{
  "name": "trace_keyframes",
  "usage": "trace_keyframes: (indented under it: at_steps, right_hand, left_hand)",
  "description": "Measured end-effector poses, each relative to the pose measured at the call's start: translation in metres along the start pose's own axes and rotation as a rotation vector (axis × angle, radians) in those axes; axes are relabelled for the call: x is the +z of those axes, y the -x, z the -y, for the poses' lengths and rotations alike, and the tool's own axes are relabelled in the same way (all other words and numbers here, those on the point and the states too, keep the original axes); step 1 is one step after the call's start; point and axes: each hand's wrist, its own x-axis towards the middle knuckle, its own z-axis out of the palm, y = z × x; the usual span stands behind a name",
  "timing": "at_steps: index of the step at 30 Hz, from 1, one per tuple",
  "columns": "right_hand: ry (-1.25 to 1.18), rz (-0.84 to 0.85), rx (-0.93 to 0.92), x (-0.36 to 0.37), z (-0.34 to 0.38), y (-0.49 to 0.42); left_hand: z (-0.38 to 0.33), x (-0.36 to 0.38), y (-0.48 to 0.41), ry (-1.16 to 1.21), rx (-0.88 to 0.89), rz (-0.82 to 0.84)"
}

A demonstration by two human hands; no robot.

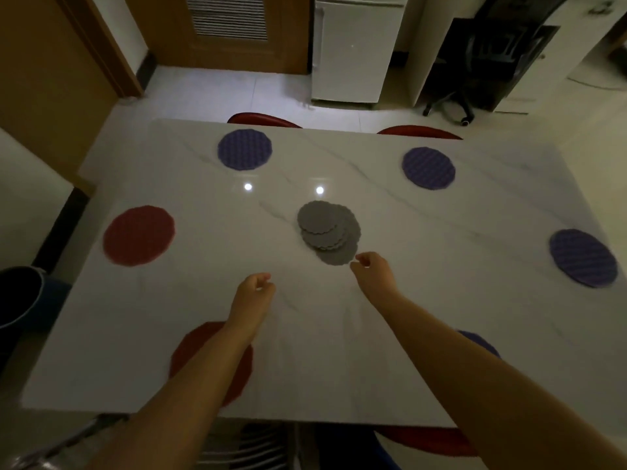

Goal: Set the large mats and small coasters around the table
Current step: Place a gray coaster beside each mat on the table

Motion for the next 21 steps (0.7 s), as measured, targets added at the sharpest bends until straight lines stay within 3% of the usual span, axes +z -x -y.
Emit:
trace_keyframes:
  at_steps: [5,10,12,16,21]
  right_hand:
    - [0.101,0.083,-0.111,-0.016,0.024,-0.066]
    - [0.358,0.152,-0.266,0.005,0.055,-0.117]
    - [0.424,0.156,-0.240,0.019,0.059,-0.130]
    - [0.579,0.083,-0.243,0.036,0.060,-0.143]
    - [0.498,-0.020,-0.400,0.038,0.059,-0.140]
  left_hand:
    - [-0.025,0.051,-0.020,0.018,-0.003,-0.069]
    - [-0.030,0.066,-0.040,-0.024,-0.027,-0.141]
    - [-0.028,0.068,-0.046,-0.015,-0.035,-0.153]
    - [-0.023,0.073,-0.052,0.036,-0.032,-0.158]
    - [-0.022,0.080,-0.053,0.082,0.025,-0.223]
